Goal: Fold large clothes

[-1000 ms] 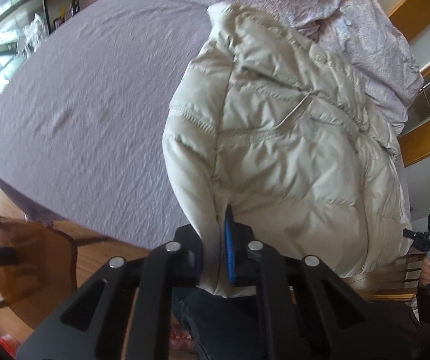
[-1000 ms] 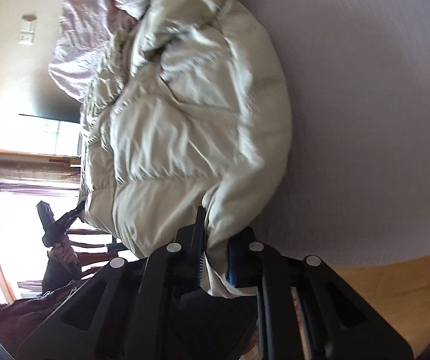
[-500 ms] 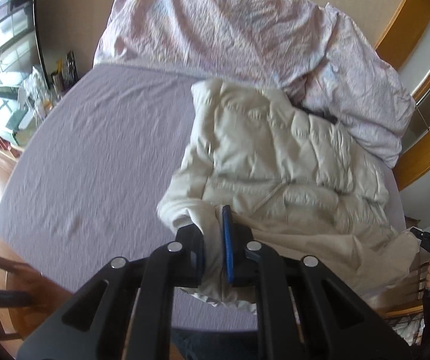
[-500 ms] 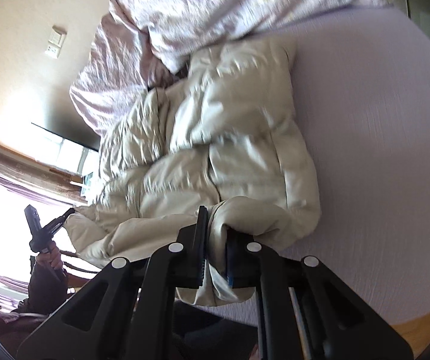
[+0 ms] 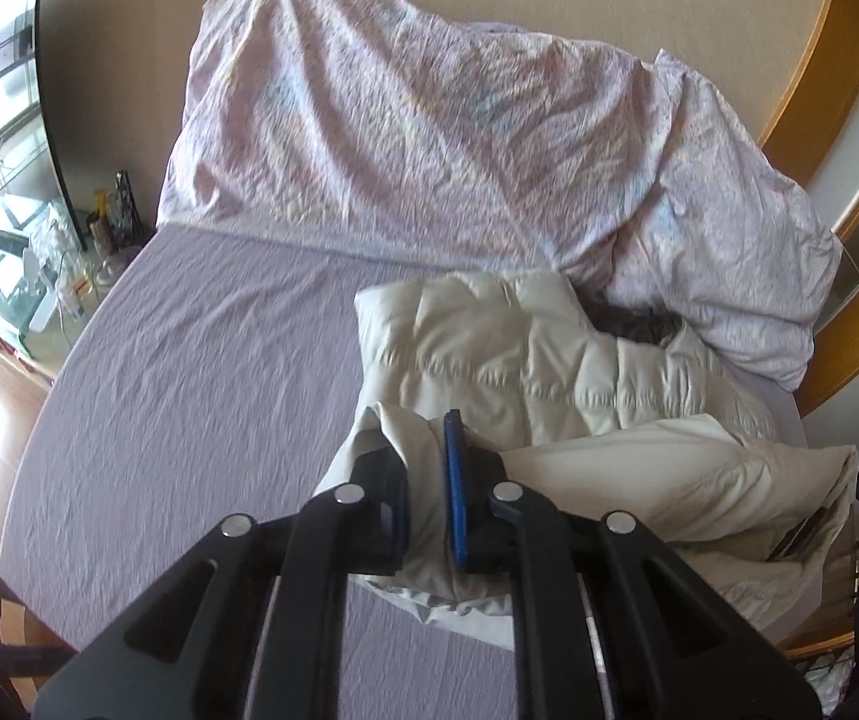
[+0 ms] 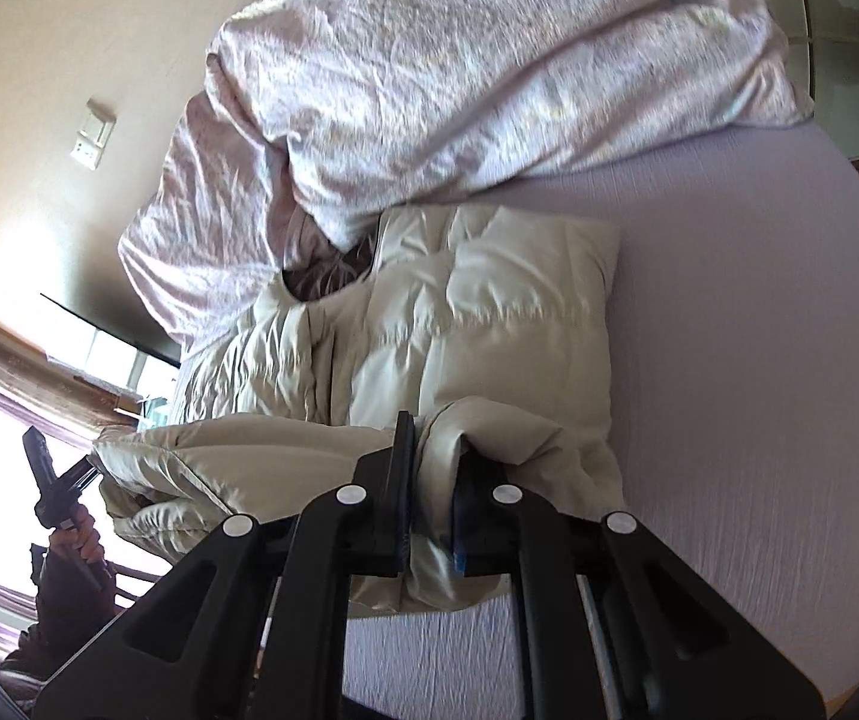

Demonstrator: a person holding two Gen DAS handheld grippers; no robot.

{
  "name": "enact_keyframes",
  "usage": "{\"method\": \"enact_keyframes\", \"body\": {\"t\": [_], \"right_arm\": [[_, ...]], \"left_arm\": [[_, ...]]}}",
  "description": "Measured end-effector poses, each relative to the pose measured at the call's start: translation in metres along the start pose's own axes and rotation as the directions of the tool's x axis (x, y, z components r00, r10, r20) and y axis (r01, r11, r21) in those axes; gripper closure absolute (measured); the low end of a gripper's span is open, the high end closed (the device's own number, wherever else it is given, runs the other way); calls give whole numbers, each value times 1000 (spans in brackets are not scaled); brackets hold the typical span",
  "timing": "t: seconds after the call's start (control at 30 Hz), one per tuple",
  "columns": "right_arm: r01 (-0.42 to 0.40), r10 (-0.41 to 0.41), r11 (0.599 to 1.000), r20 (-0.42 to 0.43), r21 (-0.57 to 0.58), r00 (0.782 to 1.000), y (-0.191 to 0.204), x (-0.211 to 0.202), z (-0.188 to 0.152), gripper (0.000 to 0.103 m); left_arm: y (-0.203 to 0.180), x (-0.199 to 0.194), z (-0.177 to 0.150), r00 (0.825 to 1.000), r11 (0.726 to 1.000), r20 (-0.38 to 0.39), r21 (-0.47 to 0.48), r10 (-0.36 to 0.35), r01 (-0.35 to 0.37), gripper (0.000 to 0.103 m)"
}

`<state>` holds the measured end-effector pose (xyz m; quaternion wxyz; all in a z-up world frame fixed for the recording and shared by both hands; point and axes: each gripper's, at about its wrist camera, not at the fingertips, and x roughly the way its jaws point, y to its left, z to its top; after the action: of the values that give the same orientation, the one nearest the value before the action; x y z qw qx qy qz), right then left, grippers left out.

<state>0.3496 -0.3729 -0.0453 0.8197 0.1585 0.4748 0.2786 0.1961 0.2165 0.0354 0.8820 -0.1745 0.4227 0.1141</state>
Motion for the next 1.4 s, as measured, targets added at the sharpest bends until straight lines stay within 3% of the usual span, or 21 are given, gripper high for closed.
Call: {"method": "enact_keyframes", "body": {"t": [0.47,0.77,1.03,1.4], "right_arm": [[79,-79,997,92,3,993,21,19,57,93],[214,-220,976,181,52,959,30,50,88,93],[280,-296,951,120,132,948,7,105,114,93],[280,-294,936,38,212,955,-33,157,130,92]], "left_arm": [[-7,37,63,1000,1000,14,-6,-3,3,92],[-11,85,99,999,997,-5,-63,37,-37,92],[-6,138,110,994,993,-69,-79,81,-87,89],[0,205,119,982,984,-137,-108,128,-143,87]]}}
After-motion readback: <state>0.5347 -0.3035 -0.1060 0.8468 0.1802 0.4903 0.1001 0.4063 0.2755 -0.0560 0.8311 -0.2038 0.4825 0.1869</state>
